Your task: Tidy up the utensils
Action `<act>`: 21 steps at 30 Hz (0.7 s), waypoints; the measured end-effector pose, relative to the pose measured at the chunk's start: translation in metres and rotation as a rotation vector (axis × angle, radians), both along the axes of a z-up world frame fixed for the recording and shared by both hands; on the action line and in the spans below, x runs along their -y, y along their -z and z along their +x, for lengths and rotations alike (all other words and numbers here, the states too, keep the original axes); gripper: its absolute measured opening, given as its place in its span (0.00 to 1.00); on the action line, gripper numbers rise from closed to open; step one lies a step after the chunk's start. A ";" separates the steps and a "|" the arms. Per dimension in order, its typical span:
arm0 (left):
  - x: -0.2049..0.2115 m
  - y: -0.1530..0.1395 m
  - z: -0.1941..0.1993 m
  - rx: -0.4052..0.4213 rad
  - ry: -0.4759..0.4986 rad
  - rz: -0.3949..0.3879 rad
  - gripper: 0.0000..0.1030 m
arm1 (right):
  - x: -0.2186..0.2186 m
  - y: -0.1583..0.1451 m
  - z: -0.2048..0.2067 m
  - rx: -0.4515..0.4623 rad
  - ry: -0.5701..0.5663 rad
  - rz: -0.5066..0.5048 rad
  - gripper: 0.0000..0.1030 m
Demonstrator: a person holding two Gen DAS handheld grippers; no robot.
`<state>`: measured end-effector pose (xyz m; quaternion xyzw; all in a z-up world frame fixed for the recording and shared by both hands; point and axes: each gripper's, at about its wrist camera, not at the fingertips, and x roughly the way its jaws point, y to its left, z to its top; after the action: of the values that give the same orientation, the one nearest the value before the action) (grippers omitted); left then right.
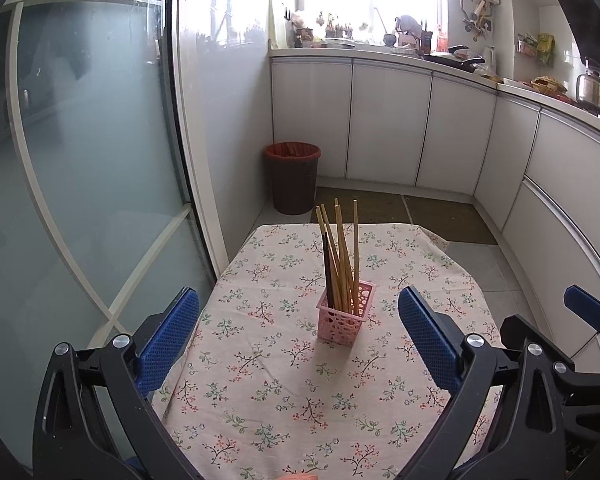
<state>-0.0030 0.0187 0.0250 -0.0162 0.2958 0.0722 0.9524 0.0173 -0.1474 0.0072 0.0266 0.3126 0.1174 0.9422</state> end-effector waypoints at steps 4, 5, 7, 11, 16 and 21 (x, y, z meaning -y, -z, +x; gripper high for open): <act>-0.001 0.000 0.001 -0.009 0.005 -0.023 0.93 | 0.000 0.000 0.000 0.000 0.000 0.001 0.92; -0.001 0.000 0.001 -0.008 0.007 -0.024 0.93 | 0.001 0.000 0.000 0.001 0.000 0.001 0.92; 0.000 -0.001 0.000 -0.005 0.007 -0.024 0.93 | 0.001 0.000 -0.001 0.003 0.000 0.002 0.92; 0.000 0.001 0.001 -0.004 0.011 -0.030 0.93 | 0.001 0.000 0.000 0.001 0.001 0.002 0.92; -0.001 0.002 0.002 -0.003 0.020 -0.038 0.93 | 0.000 0.001 0.000 0.001 0.002 -0.002 0.92; -0.002 0.003 0.003 -0.010 0.022 -0.038 0.93 | 0.001 0.001 0.001 -0.002 0.001 -0.003 0.92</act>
<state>-0.0001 0.0207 0.0224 -0.0309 0.3021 0.0561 0.9511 0.0179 -0.1481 0.0066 0.0257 0.3138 0.1162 0.9420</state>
